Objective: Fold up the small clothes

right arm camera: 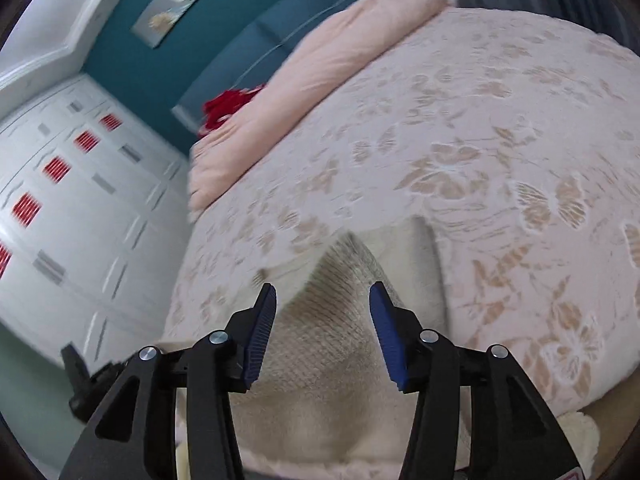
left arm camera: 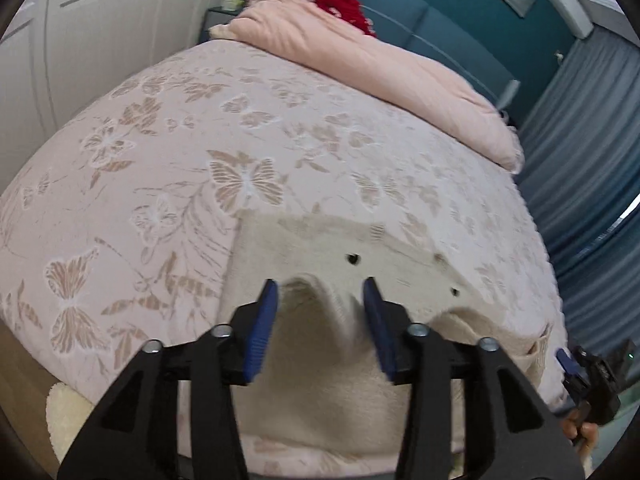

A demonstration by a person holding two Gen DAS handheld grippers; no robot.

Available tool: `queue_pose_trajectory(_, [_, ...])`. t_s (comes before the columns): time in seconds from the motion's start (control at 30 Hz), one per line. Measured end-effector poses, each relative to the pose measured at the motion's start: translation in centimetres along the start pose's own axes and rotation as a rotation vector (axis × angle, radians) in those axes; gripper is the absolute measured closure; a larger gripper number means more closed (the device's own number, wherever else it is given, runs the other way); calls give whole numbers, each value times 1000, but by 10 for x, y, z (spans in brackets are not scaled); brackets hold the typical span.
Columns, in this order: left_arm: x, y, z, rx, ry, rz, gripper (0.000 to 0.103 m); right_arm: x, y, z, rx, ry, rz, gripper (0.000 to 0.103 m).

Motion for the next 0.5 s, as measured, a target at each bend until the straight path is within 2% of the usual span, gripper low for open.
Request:
queue_pose_trajectory(0.07, [15,14,1,-28,13,86,49,10,-12,-7,42,-15,-21,53])
queue_pose_trajectory(0.1, [15,20,-3,-23,14,79,44,14,-15,-15,37,-13,-20,50])
queue_pose_trajectory(0.13, [15,26,-9,-14,11,63,30,18,-17,-24,24,-9,-30,43])
queue_pose_trajectory(0.17, [14,30,-14,-5,-3,57,15,21,-20,-31,7,1,-54,41])
queue_pose_trajectory(0.2, [14,34,-19,9,-16,54,11,26,-22,-38,-22,17,-88,41])
queue_pose_trajectory(0.3, [28,36,-23,67,24,58,11,39,-25,-44,-81,50,-175,39])
queue_pose_trajectory(0.5, [80,18,-5,137,104,40,11,73,-22,-20,-120,79,-242,30])
Point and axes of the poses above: each gripper's, at about its wrist camera, not at the fingertips, and x roughly the way its jaws point, y to its left, z to its top, the point moved 1 cm from there along x, roughly the way its jaws point, and after that the axes turned 15 degrees about y, right-handed, at the moved point
